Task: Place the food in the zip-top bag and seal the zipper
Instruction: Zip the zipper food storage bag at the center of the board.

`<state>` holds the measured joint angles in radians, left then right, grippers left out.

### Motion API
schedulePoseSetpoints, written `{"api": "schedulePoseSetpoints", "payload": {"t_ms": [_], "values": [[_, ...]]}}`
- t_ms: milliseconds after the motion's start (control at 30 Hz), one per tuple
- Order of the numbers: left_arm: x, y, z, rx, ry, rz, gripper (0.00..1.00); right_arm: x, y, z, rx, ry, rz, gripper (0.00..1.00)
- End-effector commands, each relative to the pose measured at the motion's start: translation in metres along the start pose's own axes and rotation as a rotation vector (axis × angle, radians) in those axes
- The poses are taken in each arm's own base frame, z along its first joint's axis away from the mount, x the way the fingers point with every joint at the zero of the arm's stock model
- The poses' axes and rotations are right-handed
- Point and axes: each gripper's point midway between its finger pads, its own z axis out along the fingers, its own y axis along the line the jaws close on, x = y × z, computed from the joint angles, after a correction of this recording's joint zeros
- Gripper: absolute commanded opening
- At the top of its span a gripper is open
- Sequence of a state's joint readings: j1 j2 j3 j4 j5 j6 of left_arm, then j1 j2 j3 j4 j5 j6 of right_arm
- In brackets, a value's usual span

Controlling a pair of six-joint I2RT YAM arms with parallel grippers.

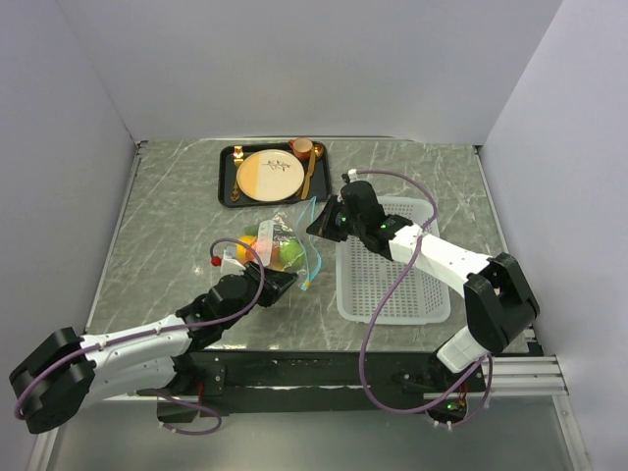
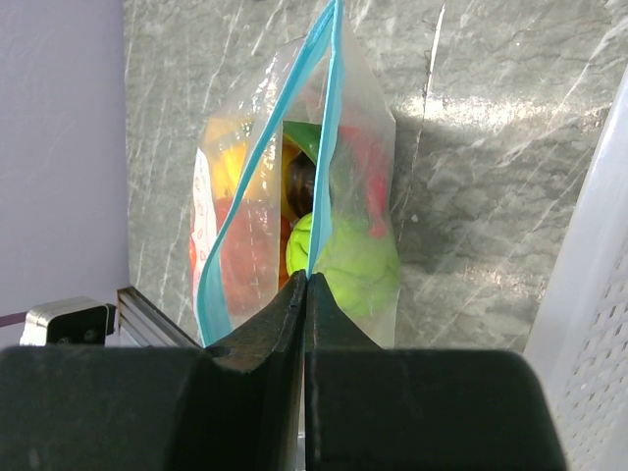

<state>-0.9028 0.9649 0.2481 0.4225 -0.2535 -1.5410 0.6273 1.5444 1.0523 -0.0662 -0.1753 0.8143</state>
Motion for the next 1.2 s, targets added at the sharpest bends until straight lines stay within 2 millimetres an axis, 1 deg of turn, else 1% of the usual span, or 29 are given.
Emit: {"api": "schedulePoseSetpoints", "payload": {"t_ms": [0, 67, 133, 167, 200, 433, 533, 567, 600, 633, 667, 700, 733, 767, 833, 867, 900, 933, 967, 1000, 1033, 1067, 1100, 1133, 1167], "values": [[-0.003, -0.013, -0.003, 0.039, -0.013, -0.021, 0.18, -0.014, 0.014, -0.011, -0.053, -0.049, -0.003, 0.04], [-0.003, -0.013, -0.003, 0.041, -0.013, -0.025, 0.11, -0.015, 0.014, -0.010, -0.052, -0.050, -0.004, 0.04], [-0.002, -0.010, -0.004, 0.032, -0.008, -0.024, 0.07, -0.014, 0.014, -0.010, -0.052, -0.049, -0.004, 0.04], [-0.002, -0.010, -0.004, 0.034, -0.007, -0.025, 0.02, -0.015, 0.014, -0.010, -0.051, -0.051, -0.003, 0.04], [-0.002, -0.009, -0.004, 0.029, -0.006, -0.026, 0.01, -0.016, 0.015, -0.010, -0.053, -0.051, -0.006, 0.04], [-0.004, -0.005, -0.006, 0.026, -0.015, -0.030, 0.01, -0.015, 0.016, -0.009, -0.053, -0.048, -0.008, 0.04], [-0.006, -0.008, -0.008, 0.038, -0.021, -0.027, 0.01, -0.015, 0.019, -0.010, -0.070, -0.041, -0.021, 0.13], [-0.006, -0.008, -0.008, 0.040, -0.025, -0.028, 0.01, -0.015, 0.022, -0.012, -0.075, -0.042, -0.024, 0.27], [-0.007, -0.008, -0.008, 0.040, -0.028, -0.027, 0.01, -0.017, 0.021, -0.015, -0.073, -0.049, -0.026, 0.31], [-0.007, -0.008, -0.008, 0.043, -0.030, -0.028, 0.01, -0.020, 0.016, -0.017, -0.046, -0.072, -0.024, 0.32], [-0.008, -0.008, -0.008, 0.044, -0.033, -0.026, 0.01, -0.025, 0.017, -0.027, -0.047, -0.106, -0.027, 0.37], [-0.008, -0.010, -0.009, 0.052, -0.034, -0.028, 0.01, -0.028, 0.015, -0.034, -0.036, -0.132, -0.025, 0.41], [-0.008, -0.009, -0.009, 0.053, -0.035, -0.026, 0.01, -0.028, 0.010, -0.040, -0.019, -0.149, -0.023, 0.46], [-0.009, -0.010, -0.009, 0.057, -0.040, -0.027, 0.01, -0.037, 0.014, -0.054, -0.021, -0.202, -0.026, 0.58], [-0.010, -0.012, -0.009, 0.066, -0.045, -0.024, 0.01, -0.035, 0.009, -0.066, -0.002, -0.209, -0.036, 0.61], [-0.011, -0.012, -0.010, 0.068, -0.047, -0.020, 0.01, -0.036, 0.014, -0.076, -0.021, -0.218, -0.040, 0.61], [-0.012, -0.012, -0.009, 0.064, -0.052, -0.014, 0.01, -0.033, 0.012, -0.080, -0.020, -0.214, -0.044, 0.61], [-0.012, -0.014, -0.009, 0.069, -0.054, -0.012, 0.01, -0.023, 0.004, -0.081, -0.008, -0.193, -0.040, 0.62], [-0.012, -0.015, -0.009, 0.070, -0.055, -0.009, 0.01, -0.020, 0.006, -0.089, -0.026, -0.195, -0.041, 0.62], [-0.013, -0.016, -0.009, 0.072, -0.059, -0.003, 0.01, -0.012, 0.008, -0.092, -0.045, -0.169, -0.039, 0.62], [-0.013, -0.017, -0.009, 0.074, -0.061, 0.000, 0.01, 0.001, -0.001, -0.091, -0.031, -0.140, -0.029, 0.60], [-0.013, -0.019, -0.009, 0.077, -0.061, 0.001, 0.01, 0.006, 0.001, -0.096, -0.054, -0.132, -0.025, 0.59], [-0.014, -0.020, -0.009, 0.080, -0.064, 0.006, 0.01, 0.021, 0.006, -0.097, -0.085, -0.086, -0.017, 0.58], [-0.014, -0.021, -0.009, 0.082, -0.066, 0.010, 0.01, 0.034, 0.002, -0.096, -0.087, -0.055, -0.010, 0.55], [-0.014, -0.022, -0.009, 0.084, -0.065, 0.013, 0.01, 0.041, 0.003, -0.097, -0.095, -0.037, -0.002, 0.54]]}}
